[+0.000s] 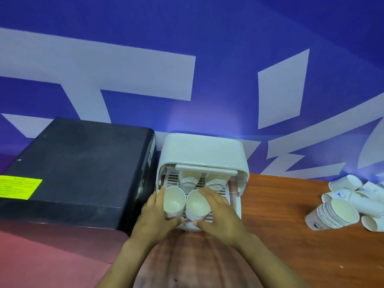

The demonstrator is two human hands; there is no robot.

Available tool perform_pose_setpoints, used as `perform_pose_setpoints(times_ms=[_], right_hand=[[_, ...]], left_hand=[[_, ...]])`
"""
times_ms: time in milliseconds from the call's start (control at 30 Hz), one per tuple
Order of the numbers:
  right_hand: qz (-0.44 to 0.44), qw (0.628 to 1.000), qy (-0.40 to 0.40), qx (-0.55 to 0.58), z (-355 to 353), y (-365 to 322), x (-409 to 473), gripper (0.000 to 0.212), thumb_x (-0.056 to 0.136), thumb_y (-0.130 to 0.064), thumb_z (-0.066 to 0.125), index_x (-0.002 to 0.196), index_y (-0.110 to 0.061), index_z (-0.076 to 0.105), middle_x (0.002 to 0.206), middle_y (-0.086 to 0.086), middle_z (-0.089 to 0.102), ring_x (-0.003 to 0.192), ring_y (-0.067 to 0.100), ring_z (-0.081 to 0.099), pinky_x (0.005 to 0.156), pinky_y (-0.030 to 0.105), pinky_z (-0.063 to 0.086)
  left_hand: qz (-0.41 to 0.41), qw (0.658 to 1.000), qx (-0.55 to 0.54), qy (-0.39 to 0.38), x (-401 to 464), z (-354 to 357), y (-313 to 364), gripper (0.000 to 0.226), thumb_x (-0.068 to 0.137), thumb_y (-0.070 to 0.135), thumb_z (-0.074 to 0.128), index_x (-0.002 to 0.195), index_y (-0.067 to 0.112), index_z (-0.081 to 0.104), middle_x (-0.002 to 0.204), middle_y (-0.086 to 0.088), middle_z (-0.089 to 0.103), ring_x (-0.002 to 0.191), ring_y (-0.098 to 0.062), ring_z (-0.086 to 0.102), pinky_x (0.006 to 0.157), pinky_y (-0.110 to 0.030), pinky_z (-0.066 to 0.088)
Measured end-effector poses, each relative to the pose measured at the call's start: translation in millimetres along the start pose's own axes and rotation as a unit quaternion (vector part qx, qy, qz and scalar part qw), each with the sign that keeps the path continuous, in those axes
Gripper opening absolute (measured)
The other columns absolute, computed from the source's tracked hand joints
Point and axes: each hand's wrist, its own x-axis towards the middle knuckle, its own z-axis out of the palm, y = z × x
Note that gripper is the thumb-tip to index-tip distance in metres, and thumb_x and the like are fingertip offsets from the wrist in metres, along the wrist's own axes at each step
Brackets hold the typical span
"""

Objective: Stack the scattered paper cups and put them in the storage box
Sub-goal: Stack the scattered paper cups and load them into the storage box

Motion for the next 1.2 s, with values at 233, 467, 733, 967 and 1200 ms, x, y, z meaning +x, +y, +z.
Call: perform_pose_setpoints(times_ms=[233,467,733,967,1200], right_hand=[[0.004,1.000,0.007,0.012,-20.6,1.8,-15.6,0.071,0.081,-0.041,0.063,0.144,-0.032,0.031,0.146,-0.012,0.035,0.136,0.009,0.032,0.112,0.029,0.029],[0.051,0.998,-0.008,-0.044,-47.9,14.1,-65.8,0.044,0.088,-0.036,0.060,0.130,-0.029,0.051,0.129,-0.011,0.052,0.108,0.009,0.055,0.093,0.026,0.045],[0.070,0.997,0.023,0.006,-99.6,80.5,-131.7,0.034,0.087,-0.036,0.061,0.120,-0.028,0.059,0.105,-0.014,0.059,0.092,0.004,0.056,0.086,0.026,0.048],[0.089,0.995,0.014,0.037,-161.9,218.3,-202.5,0.027,0.085,-0.032,0.064,0.112,-0.030,0.062,0.096,-0.013,0.061,0.086,0.005,0.058,0.085,0.030,0.051],[0.127,0.991,0.019,0.024,-236.7,336.4,-258.4,0.027,0.087,-0.031,0.063,0.114,-0.026,0.061,0.093,-0.012,0.060,0.083,0.005,0.057,0.082,0.025,0.048]], left_hand=[[0.101,0.994,0.016,0.047,-19.9,-7.9,34.0,0.067,0.084,0.035,0.065,0.142,0.028,0.034,0.149,0.009,0.032,0.137,-0.015,0.028,0.111,-0.034,0.031],[0.179,0.984,0.008,0.023,-47.7,11.4,68.3,0.044,0.089,0.032,0.059,0.132,0.029,0.047,0.130,0.012,0.051,0.119,-0.009,0.048,0.098,-0.027,0.041],[0.197,0.979,0.044,-0.032,-67.9,78.8,132.9,0.033,0.088,0.034,0.059,0.120,0.033,0.055,0.115,0.016,0.060,0.107,-0.003,0.055,0.094,-0.027,0.045],[0.189,0.979,0.050,-0.050,-91.8,204.6,229.6,0.032,0.087,0.032,0.061,0.119,0.029,0.057,0.114,0.013,0.060,0.105,-0.005,0.056,0.094,-0.026,0.045],[0.217,0.970,0.078,-0.081,-104.3,304.4,328.3,0.029,0.086,0.034,0.059,0.114,0.026,0.056,0.115,0.011,0.059,0.107,-0.012,0.056,0.089,-0.033,0.047]])
